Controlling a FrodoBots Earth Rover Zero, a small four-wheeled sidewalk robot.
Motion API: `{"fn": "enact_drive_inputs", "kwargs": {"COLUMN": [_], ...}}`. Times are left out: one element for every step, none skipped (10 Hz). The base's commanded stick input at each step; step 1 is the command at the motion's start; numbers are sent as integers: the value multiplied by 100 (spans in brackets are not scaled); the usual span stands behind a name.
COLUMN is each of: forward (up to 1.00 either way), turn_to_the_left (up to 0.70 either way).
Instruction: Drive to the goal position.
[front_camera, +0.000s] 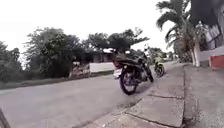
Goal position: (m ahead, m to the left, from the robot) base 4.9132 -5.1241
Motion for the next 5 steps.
{"fn": "enact_drive_inputs", "kwargs": {"forward": [70, 70, 70, 70, 70], "turn_to_the_left": [-27, -27, -27, -27, -27]}}
